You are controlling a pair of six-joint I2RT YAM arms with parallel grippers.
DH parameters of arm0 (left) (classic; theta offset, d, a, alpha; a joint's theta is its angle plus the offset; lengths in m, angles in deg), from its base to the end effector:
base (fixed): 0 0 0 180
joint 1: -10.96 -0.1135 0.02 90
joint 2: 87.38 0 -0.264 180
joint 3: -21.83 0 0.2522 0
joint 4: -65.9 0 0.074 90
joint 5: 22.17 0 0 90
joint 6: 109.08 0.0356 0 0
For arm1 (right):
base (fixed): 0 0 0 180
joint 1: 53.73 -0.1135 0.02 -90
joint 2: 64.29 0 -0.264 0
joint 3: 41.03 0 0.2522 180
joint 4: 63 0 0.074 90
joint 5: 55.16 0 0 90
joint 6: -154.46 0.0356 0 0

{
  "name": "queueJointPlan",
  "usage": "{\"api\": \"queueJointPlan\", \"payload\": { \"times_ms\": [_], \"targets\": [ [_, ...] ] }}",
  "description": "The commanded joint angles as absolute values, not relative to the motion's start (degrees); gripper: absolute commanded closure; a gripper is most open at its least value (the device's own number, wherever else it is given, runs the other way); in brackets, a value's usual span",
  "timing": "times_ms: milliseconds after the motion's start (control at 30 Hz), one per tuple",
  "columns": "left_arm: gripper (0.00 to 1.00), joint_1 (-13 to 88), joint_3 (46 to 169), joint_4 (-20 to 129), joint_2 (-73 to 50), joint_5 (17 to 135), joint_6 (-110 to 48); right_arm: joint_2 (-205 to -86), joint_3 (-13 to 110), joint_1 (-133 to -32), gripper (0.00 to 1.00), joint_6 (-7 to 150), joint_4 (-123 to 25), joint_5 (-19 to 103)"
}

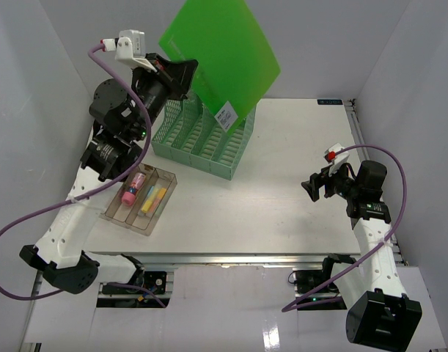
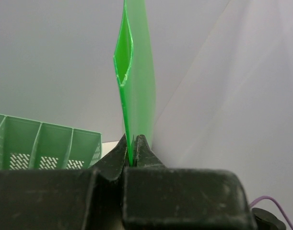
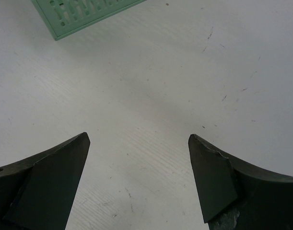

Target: Organize the desk

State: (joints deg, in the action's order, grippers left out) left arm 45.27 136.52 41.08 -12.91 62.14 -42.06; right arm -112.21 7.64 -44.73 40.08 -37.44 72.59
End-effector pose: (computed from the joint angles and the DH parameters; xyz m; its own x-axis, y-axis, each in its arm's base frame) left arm 0.2063 -0.1365 0.5598 0.0138 -0.4797 -0.8773 0.5293 0.7479 -0.4006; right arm 0.1891 -0.0079 0.2699 -0.2020 -0.2985 -0.9328 -0.5583 0.8176 -0.1407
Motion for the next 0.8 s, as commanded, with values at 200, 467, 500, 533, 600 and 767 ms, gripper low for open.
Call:
{"api": "queueJointPlan", "payload": {
  "times_ms": [200, 467, 500, 533, 600, 767],
  "targets": [
    [1.00, 30.9, 141.5, 38.3, -10.1, 84.5, -63.0, -110.9, 7.7, -44.4, 0.10, 40.6, -39.5, 74.2],
    [1.00, 19.1, 135.7, 49.7, -6.7, 100.6, -80.0, -110.0, 7.8, -44.3, 0.10, 40.6, -39.3, 74.1],
    [1.00, 18.5, 135.0, 50.8, -6.4, 102.4, -81.8, -109.9, 7.7, -44.3, 0.10, 40.6, -39.3, 74.2],
    [1.00, 17.9, 134.6, 51.6, -6.1, 103.7, -83.1, -109.9, 7.7, -44.3, 0.10, 40.6, -39.3, 74.2],
    [1.00, 17.5, 135.6, 50.7, -5.0, 103.9, -83.0, -109.9, 7.9, -44.3, 0.10, 40.5, -39.3, 74.3],
    [1.00, 17.4, 138.4, 45.3, -3.4, 100.9, -75.7, -109.7, 7.8, -44.3, 0.10, 40.6, -39.3, 74.3]
  ]
}}
